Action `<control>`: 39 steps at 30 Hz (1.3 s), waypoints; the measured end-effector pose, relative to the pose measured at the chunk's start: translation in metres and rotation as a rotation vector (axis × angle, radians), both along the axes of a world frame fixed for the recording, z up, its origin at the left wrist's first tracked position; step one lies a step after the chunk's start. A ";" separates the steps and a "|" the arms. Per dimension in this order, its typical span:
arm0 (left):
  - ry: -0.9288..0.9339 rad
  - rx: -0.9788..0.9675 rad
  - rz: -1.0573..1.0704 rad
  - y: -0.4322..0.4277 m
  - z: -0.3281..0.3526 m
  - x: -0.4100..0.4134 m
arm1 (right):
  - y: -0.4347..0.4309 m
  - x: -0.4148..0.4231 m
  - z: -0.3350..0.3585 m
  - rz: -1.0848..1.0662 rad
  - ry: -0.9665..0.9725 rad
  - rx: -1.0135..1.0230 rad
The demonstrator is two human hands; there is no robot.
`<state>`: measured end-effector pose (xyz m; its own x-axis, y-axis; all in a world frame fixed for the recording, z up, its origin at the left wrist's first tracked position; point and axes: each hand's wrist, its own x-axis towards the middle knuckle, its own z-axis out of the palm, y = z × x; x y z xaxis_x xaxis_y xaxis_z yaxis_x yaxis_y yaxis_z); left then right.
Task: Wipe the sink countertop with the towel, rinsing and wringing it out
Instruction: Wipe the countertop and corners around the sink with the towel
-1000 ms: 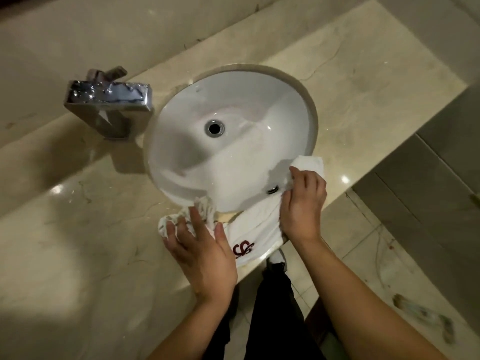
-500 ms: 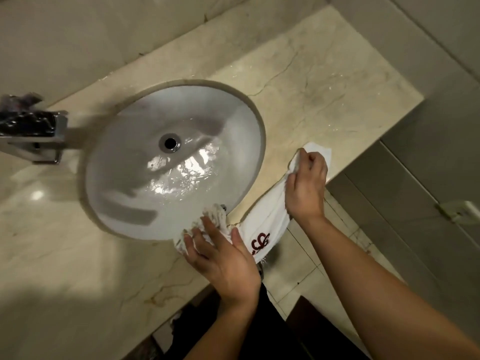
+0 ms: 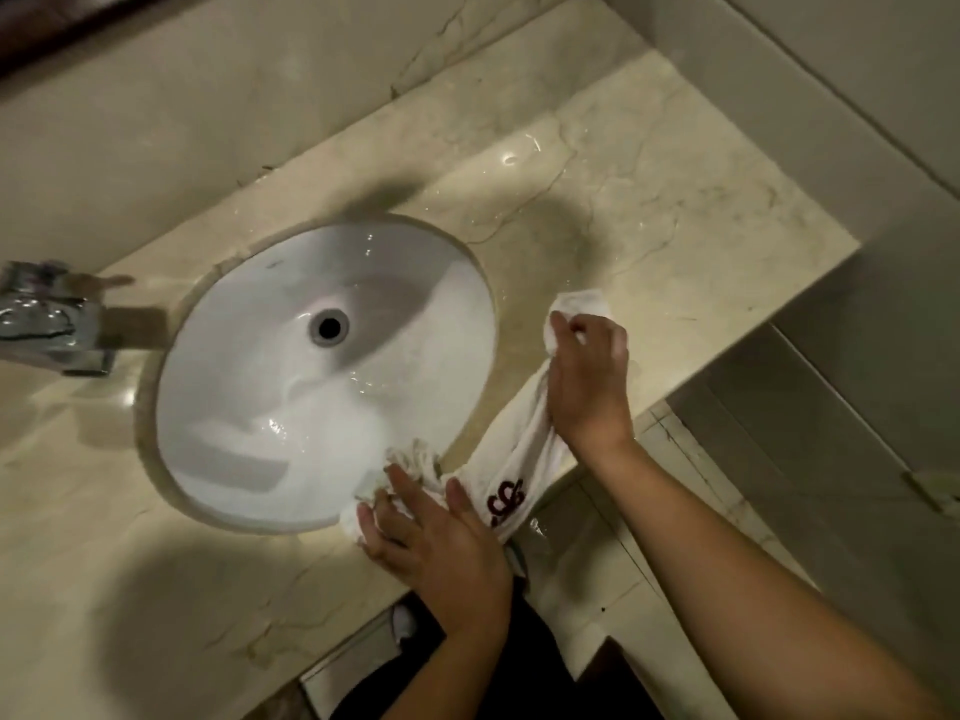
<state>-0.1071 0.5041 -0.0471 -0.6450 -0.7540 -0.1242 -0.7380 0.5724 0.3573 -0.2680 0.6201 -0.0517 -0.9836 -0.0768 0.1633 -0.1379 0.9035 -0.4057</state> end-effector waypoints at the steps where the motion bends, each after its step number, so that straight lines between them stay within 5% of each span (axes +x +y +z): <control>1: -0.007 0.007 -0.025 0.006 0.004 -0.005 | 0.012 0.002 0.002 -0.035 -0.002 0.015; 10: -0.060 -0.017 -0.464 -0.016 0.030 -0.031 | 0.017 -0.014 0.019 -0.558 -0.271 -0.038; 16: 0.034 -0.077 -0.618 -0.012 0.017 -0.028 | 0.022 -0.016 0.008 -0.555 -0.209 0.117; 22: -0.053 -0.087 -0.589 0.038 0.014 -0.069 | 0.079 -0.047 0.008 -0.721 -0.232 0.099; 39: -0.038 -0.014 -0.183 0.144 0.004 -0.167 | 0.145 -0.180 -0.001 -0.411 -0.086 0.076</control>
<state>-0.2741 0.6483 -0.0433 -0.7665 -0.6265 -0.1413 -0.6340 0.7032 0.3218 -0.4478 0.7654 -0.0523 -0.9446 0.3162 0.0884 0.2717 0.9039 -0.3303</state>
